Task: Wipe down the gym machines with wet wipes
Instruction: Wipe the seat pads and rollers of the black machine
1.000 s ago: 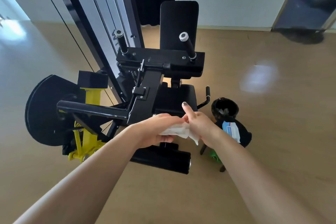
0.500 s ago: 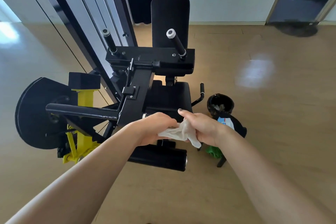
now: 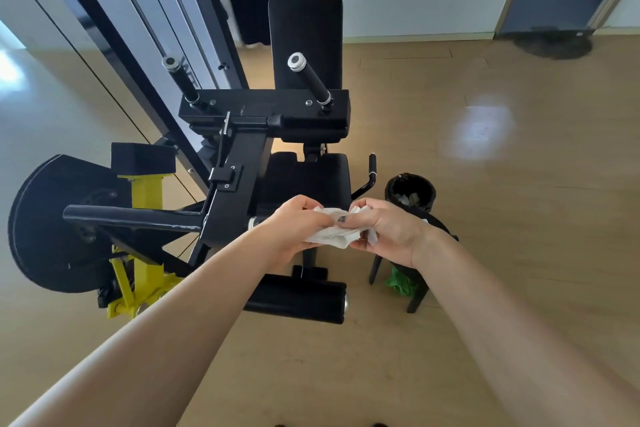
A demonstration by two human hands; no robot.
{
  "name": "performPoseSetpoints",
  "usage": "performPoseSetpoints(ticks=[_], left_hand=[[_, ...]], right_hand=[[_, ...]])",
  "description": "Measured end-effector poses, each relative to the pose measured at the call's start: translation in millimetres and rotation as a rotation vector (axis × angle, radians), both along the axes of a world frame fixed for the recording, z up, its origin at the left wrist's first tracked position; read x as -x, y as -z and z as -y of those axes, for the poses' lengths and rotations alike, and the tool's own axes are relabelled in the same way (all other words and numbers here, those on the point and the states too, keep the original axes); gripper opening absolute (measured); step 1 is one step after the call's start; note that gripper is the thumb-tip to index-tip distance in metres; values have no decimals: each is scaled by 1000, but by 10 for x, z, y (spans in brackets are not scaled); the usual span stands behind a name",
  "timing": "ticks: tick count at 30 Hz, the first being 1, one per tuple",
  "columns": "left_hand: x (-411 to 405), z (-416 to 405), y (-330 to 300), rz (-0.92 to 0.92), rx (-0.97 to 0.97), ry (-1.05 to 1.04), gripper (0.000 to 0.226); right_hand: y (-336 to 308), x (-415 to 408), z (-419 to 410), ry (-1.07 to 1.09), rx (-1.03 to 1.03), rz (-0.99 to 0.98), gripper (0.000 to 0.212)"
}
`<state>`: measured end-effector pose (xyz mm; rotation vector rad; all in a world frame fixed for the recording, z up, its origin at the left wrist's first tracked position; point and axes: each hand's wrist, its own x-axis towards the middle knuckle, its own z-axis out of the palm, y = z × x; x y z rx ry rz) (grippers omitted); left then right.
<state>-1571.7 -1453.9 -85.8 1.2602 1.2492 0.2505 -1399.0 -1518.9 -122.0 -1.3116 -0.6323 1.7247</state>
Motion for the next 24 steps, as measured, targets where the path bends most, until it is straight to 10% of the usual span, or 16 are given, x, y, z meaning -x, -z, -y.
performPoseSetpoints(ticks=[9,24], left_hand=[[-559,5,59,11,-82,33,27],[-2020,-748,24,77,8,351,31]], right_hand=[[27,-497,167,67,-33,-169,66],[-39,-1622,-92,467,-61,-14,27]])
